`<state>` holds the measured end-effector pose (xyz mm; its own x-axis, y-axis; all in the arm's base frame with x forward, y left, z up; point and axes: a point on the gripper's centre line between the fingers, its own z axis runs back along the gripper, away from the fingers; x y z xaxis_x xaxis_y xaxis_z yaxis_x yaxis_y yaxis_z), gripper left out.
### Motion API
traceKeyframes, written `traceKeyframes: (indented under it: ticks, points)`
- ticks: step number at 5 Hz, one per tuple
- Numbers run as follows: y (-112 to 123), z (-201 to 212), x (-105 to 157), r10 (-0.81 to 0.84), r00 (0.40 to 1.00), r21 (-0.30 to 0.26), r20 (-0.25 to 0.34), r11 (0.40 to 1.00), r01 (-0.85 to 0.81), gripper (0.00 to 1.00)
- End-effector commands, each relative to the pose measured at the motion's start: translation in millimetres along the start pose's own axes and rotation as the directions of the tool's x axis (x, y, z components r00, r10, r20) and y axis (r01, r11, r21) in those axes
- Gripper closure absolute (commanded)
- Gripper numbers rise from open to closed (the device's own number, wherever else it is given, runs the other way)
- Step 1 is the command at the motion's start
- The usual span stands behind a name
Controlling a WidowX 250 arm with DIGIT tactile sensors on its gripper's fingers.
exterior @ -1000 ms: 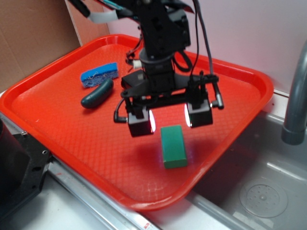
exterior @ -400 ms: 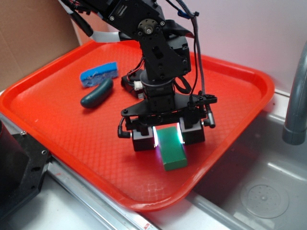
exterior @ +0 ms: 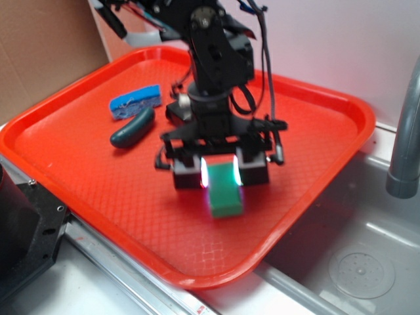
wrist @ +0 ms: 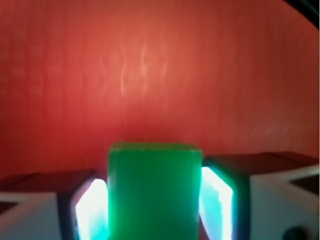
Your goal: Grab the green block.
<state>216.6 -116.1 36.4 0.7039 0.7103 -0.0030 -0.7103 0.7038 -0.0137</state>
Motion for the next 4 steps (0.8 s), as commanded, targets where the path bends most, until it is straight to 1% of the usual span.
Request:
traceKeyframes:
  ticks: [1,2,3,4]
  points:
    - [14,99,23,-0.283,0.955,-0.064,0.089,0.955,0.289,1.00]
    - [32,139,34,-0.420,0.904,-0.133,0.085,0.894,0.428,1.00]
    - [41,161,42,-0.482,0.871,-0.133,0.094,0.861,0.490,1.00]
    - [53,174,48,-0.516,0.851,-0.135,0.095,0.841,0.524,1.00]
